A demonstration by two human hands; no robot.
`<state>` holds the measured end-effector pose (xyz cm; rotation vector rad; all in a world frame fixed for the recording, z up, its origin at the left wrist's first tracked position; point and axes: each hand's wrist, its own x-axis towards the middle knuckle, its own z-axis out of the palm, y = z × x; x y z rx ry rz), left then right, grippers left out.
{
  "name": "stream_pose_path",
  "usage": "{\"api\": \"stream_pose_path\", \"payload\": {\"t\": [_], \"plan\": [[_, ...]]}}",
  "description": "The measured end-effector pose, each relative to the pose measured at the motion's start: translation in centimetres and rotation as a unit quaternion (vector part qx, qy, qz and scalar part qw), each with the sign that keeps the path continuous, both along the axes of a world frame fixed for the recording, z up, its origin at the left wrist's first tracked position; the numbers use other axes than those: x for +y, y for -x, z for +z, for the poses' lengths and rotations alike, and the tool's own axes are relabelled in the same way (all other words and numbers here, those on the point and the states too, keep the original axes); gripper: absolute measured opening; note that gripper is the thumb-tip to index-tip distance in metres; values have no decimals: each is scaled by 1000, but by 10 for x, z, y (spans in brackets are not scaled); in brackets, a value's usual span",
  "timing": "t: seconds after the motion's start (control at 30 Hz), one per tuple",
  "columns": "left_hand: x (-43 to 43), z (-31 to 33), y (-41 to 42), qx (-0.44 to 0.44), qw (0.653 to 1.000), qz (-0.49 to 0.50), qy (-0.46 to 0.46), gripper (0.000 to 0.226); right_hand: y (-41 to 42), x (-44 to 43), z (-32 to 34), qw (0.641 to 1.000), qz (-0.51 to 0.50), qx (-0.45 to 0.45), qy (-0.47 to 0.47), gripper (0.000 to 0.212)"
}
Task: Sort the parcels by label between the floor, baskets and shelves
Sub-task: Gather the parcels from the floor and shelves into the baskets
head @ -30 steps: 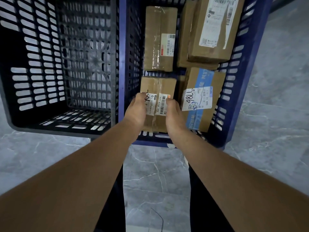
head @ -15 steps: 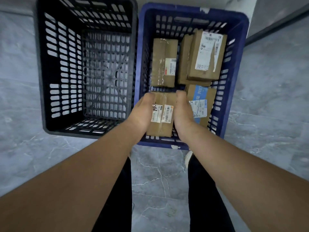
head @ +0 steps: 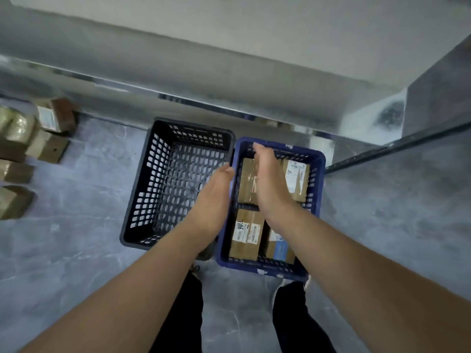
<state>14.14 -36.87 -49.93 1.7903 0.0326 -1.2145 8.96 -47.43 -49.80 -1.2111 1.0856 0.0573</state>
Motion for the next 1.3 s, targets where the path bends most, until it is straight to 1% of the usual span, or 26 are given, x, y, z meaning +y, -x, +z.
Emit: {"api": "stream_pose_path", "payload": {"t": [0.07,0.1,0.13,0.23,0.3,0.37,0.43,0.53,0.63,0.7,0.77,0.83,0.93,1.1,1.3], "plan": [[-2,39,-15,-32,999,15,25,54,-14,-3,40,1000,-22,0,21,28],[-2,58,-21,-42,998,33,35,54,-22,-3,61,999,-28,-2,32,22],[-3,78,-27,-47,996,54,47,52,-29,-1,83,999,-30,-11,40,22],[0,135,-43,-79,991,72,81,49,-46,7,142,996,-26,-48,71,41],[4,170,-53,-97,987,83,97,50,-56,13,182,992,-14,-69,101,38],[9,206,-65,-97,984,98,112,54,-65,21,222,988,-3,-79,133,43],[15,243,-79,-103,982,97,128,58,-74,30,261,984,-6,-98,152,55],[27,296,-98,-123,974,98,162,53,-90,43,315,981,-25,-103,164,78],[38,345,-119,-149,967,87,190,53,-105,56,366,975,-40,-113,185,90],[48,378,-130,-162,962,90,201,58,-113,64,397,968,-39,-142,204,103],[60,411,-134,-190,955,91,208,71,-116,72,426,960,-42,-175,216,109],[72,438,-133,-208,948,106,214,76,-115,80,452,954,-28,-199,222,107],[93,467,-121,-236,938,134,216,76,-108,93,478,950,18,-229,210,90],[135,496,-82,-287,920,196,183,78,-90,123,497,939,104,-270,185,83],[201,511,-26,-306,896,290,139,55,-70,182,505,919,199,-314,133,78]]}}
